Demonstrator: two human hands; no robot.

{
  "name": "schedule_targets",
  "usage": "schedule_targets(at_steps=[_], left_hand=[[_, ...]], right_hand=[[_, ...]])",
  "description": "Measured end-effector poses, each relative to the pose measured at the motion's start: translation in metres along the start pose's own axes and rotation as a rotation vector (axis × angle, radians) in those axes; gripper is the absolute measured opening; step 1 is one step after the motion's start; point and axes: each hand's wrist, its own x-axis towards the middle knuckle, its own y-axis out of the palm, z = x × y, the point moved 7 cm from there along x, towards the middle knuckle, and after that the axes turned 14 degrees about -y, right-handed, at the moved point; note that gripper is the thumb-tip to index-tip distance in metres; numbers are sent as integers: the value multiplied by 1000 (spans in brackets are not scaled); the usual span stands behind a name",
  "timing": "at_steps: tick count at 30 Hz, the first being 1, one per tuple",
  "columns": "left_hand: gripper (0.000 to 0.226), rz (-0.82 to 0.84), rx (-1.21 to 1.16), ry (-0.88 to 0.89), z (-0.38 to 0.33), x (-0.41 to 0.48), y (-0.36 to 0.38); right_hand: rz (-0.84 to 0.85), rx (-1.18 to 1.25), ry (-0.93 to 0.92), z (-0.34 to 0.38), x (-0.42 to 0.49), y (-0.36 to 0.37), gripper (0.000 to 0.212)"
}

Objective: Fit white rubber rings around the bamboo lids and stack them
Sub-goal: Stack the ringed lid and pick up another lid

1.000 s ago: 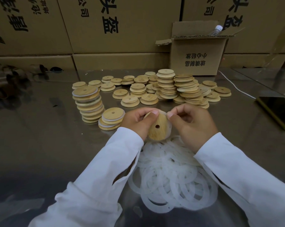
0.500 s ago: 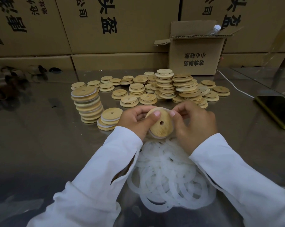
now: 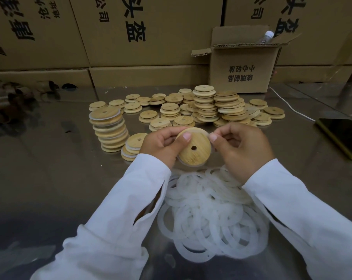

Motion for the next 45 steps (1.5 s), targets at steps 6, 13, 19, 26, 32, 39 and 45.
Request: schedule_targets(at_steps=[6,13,19,26,32,39,45], left_hand=[[18,-4,-50,-23,2,0,2],[14,-37,47,65,-7,-8,6],[13,-77,66,142,-14,-11,7],[16,-94,98,178,-20,-12,5],[14,-133,164,216,-22,-14,6],[20,-81,132,186,-21,-13,7],[19,-44,116,122,-17,-10,4]], right_hand=[[2,270,89,-2,-2,-1,18],[46,109,119,-7,-6,-2,20],[13,52,87,-3,-6,0,22],[40,39,100,1,-4,-2,26],[45,37,125,-1,-5,-1,25],[44,50,117,-1,-5,-1,27],[58,21,90,3,-3,-2,27]])
